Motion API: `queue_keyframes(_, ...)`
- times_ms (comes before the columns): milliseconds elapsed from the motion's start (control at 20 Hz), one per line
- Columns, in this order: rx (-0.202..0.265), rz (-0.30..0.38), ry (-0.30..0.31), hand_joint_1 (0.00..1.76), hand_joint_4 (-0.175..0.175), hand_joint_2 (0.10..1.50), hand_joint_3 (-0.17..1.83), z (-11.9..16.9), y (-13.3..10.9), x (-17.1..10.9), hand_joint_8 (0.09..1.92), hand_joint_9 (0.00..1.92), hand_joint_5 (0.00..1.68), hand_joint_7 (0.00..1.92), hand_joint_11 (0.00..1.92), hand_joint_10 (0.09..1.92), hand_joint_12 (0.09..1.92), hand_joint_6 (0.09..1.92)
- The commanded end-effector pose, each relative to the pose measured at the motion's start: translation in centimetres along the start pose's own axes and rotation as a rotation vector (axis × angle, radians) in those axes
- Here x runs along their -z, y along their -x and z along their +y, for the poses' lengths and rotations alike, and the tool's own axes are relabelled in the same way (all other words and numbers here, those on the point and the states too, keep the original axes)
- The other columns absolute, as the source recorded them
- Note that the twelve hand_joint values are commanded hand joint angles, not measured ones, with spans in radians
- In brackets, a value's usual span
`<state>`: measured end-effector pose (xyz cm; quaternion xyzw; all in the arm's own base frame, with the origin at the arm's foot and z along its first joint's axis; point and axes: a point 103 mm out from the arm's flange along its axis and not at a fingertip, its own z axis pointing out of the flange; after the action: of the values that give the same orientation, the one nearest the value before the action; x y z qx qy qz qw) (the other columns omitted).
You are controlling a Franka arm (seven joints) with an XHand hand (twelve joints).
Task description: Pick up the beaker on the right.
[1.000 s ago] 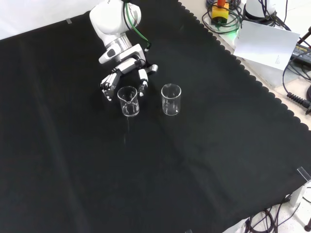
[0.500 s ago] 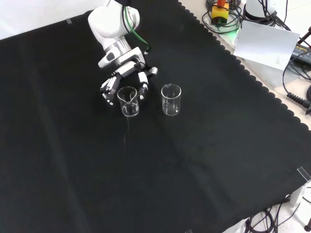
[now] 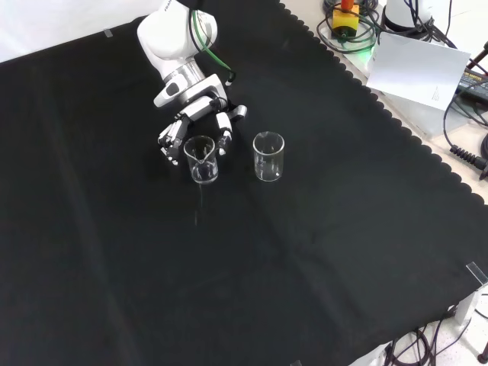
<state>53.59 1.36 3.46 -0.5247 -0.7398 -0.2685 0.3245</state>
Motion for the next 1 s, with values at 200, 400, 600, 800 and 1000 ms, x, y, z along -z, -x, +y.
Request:
queue_keyframes(200,0.013,0.005,-0.019,0.91,-0.065,0.54,0.61,0.7,-0.6,-0.8,0.76,0.59,0.55,0.46,0.17,0.63,1.37,0.10)
queue_keyframes(400,0.010,-0.008,-0.024,0.91,-0.065,0.54,0.61,0.9,-0.8,-1.0,0.76,0.61,0.55,0.47,0.17,0.63,1.37,0.10)
queue_keyframes(600,-0.001,-0.022,-0.022,0.91,-0.066,0.54,0.61,1.2,-0.9,-1.1,0.76,0.62,0.59,0.47,0.17,0.63,1.37,0.13)
queue_keyframes(800,-0.011,-0.030,-0.015,0.93,-0.064,0.55,0.60,1.1,-0.7,-0.9,0.75,0.67,0.58,0.50,0.20,0.58,1.36,0.62)
queue_keyframes(1000,-0.031,-0.033,-0.014,0.96,-0.063,0.56,0.62,1.7,-0.8,-1.5,0.76,0.70,0.65,0.54,0.23,0.58,1.36,0.95)
